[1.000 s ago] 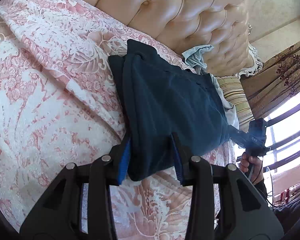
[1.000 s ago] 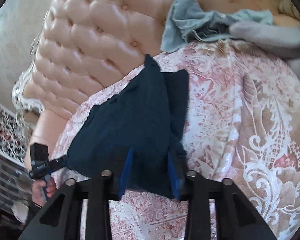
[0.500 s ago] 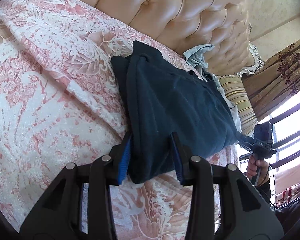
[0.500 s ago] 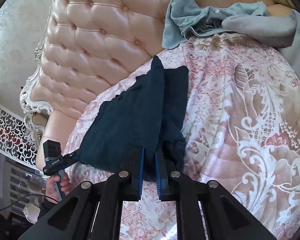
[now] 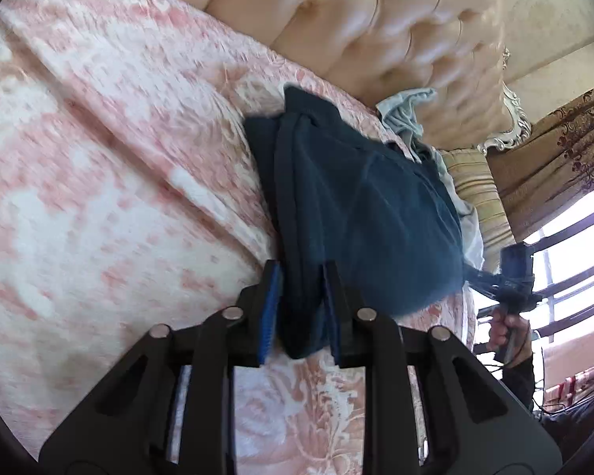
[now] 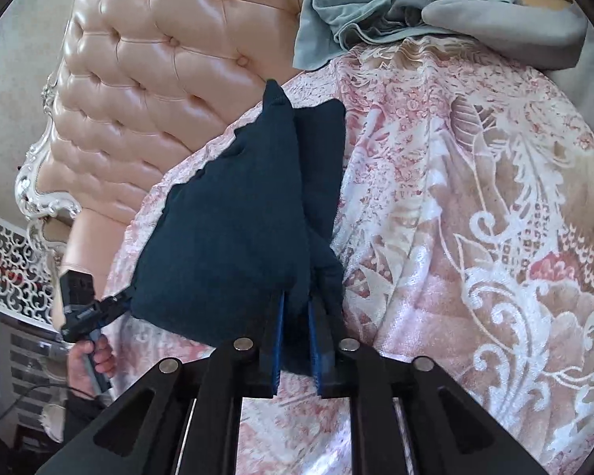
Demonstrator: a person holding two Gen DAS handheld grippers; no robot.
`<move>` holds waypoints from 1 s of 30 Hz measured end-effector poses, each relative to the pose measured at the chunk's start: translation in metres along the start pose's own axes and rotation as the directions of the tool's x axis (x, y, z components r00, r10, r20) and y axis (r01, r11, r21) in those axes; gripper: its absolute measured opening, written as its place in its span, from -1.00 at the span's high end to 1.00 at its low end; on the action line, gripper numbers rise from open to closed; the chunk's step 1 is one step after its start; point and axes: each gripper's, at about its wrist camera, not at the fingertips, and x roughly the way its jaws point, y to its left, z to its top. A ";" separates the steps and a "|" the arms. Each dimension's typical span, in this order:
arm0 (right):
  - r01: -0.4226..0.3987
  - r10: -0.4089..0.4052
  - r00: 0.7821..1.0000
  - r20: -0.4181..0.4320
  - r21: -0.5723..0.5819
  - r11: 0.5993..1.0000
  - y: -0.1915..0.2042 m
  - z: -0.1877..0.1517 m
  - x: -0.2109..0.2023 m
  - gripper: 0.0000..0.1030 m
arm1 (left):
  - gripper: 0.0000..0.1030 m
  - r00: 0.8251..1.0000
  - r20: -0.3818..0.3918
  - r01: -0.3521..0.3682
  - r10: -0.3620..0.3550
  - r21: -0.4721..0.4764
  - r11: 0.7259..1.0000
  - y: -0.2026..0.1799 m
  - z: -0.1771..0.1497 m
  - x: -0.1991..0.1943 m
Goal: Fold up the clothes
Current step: 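Grasp the edge of the navy bundle with both tools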
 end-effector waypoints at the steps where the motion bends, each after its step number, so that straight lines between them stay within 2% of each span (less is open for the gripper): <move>1: 0.031 -0.030 0.999 0.033 -0.005 1.000 0.001 0.004 -0.012 0.43 | 0.32 0.999 0.041 0.013 -0.013 -0.013 1.000 0.002 0.006 -0.007; 3: 0.069 -0.067 0.993 0.102 -0.008 0.998 0.004 0.014 -0.030 -0.02 | 0.16 0.992 0.124 0.041 -0.036 -0.038 0.998 0.006 0.019 -0.022; 4: 0.064 -0.063 0.988 0.139 -0.005 0.998 0.006 0.021 -0.034 -0.15 | -0.01 0.985 0.164 0.058 -0.049 -0.051 0.997 0.008 0.025 -0.028; 5: 0.059 -0.058 0.983 0.175 -0.003 0.998 0.008 0.027 -0.037 -0.32 | -0.10 0.978 0.196 0.093 -0.077 -0.074 0.993 0.011 0.035 -0.027; 7: 0.049 -0.048 0.968 0.248 0.001 0.999 0.013 0.041 -0.044 -0.34 | -0.16 0.970 0.214 0.143 -0.116 -0.114 0.983 0.014 0.055 -0.016; 8: 0.012 -0.012 0.964 0.265 -0.001 1.000 0.016 0.051 -0.042 -0.34 | -0.16 0.969 0.213 0.156 -0.126 -0.130 0.979 0.014 0.062 -0.009; 12: -0.022 0.022 0.978 0.210 -0.002 1.000 0.021 0.083 -0.006 -0.36 | -0.16 0.984 0.146 0.124 -0.100 -0.161 0.979 0.014 0.086 0.027; 15: -0.034 0.034 0.986 0.164 -0.001 0.999 0.024 0.102 0.020 -0.36 | -0.13 0.987 0.116 0.126 -0.108 -0.162 0.979 0.016 0.096 0.047; 19: -0.008 0.012 0.992 0.125 -0.032 0.999 0.022 0.102 0.038 -0.36 | 0.04 0.996 0.043 0.084 -0.078 -0.140 0.987 0.014 0.096 0.069; 23: 0.021 -0.021 0.995 0.099 0.003 1.000 0.006 0.104 0.051 -0.36 | 0.24 0.998 0.020 0.068 -0.066 -0.112 0.991 0.011 0.100 0.079; 24: 0.018 -0.019 0.995 0.097 0.012 1.000 0.004 0.104 0.052 -0.36 | 0.52 0.998 0.014 0.061 -0.060 -0.106 0.993 0.011 0.102 0.081; 25: 0.015 -0.017 0.995 0.096 0.018 1.000 0.002 0.103 0.052 -0.36 | 0.65 0.999 0.002 0.036 -0.035 -0.087 0.996 0.010 0.103 0.084; 27: -0.002 0.001 0.995 0.098 0.011 1.000 0.003 0.103 0.049 -0.36 | 0.65 1.000 0.004 0.029 -0.028 -0.082 0.996 0.010 0.102 0.084; 30: 0.022 -0.018 0.995 0.103 -0.039 0.999 0.012 0.106 0.051 -0.36 | 0.66 1.000 0.017 -0.009 0.009 -0.035 0.999 0.002 0.101 0.076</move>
